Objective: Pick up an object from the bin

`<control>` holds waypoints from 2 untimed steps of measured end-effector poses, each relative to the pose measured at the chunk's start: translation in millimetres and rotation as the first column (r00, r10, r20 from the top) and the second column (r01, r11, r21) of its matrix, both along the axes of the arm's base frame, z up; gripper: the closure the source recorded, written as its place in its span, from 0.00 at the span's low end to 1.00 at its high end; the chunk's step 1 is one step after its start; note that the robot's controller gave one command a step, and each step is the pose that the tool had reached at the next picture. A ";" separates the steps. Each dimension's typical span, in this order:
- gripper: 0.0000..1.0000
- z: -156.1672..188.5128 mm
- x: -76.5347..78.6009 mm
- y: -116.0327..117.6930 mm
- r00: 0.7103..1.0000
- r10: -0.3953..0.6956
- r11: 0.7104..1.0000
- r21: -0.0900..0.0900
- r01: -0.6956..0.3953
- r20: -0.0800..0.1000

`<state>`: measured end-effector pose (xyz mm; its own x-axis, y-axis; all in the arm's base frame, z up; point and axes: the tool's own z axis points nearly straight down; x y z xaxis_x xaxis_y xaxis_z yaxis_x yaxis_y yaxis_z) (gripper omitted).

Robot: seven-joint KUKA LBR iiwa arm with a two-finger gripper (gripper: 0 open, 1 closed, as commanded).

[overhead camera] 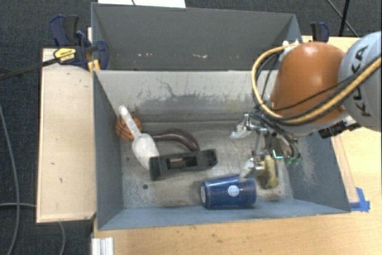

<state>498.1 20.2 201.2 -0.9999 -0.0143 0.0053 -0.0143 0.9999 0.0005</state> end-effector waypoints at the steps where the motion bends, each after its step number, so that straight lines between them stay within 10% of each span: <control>1: 0.00 3.7 1.7 -0.1 1.000 -0.001 1.000 0.000 0.001 0.008; 2: 0.00 -39.2 -1.4 16.9 0.999 0.048 0.999 -0.001 -0.048 0.015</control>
Offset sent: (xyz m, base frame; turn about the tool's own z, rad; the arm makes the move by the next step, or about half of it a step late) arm -0.0127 0.0506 -0.1271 -0.1562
